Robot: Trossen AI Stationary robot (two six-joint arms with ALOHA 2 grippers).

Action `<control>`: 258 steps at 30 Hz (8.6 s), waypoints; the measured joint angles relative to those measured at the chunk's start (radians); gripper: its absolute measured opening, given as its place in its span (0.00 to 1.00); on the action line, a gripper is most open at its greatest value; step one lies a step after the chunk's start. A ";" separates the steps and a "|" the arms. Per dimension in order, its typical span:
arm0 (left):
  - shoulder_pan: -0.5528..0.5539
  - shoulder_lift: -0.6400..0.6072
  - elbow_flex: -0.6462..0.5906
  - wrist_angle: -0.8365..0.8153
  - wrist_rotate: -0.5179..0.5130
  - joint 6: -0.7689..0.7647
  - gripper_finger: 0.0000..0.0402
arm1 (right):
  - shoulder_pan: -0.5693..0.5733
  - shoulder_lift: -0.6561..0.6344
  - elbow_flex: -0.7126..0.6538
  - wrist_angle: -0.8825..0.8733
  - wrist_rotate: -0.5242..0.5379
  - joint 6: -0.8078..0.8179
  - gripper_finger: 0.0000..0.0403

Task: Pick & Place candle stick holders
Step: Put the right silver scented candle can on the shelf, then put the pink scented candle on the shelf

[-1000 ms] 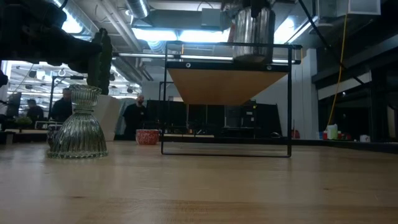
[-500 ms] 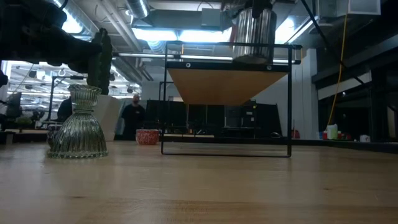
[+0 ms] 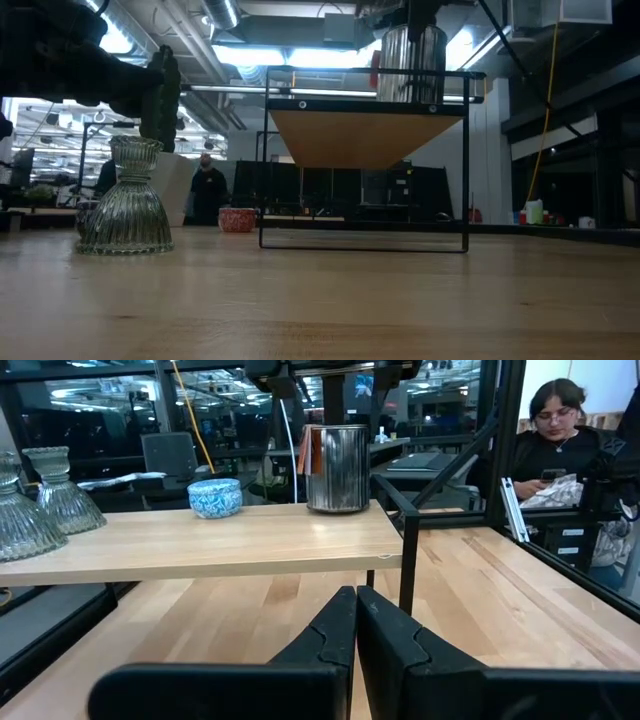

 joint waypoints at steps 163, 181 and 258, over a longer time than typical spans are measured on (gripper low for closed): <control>0.000 0.000 0.000 0.000 0.000 0.000 0.02 | -0.160 -0.649 -0.513 0.227 0.082 -0.025 0.99; 0.000 0.000 0.000 0.000 0.000 0.000 0.02 | -0.160 -0.756 -0.761 0.321 0.078 0.020 0.99; 0.000 0.000 0.000 0.000 0.000 0.000 0.02 | -0.004 -1.233 -1.777 1.514 -0.079 0.016 0.23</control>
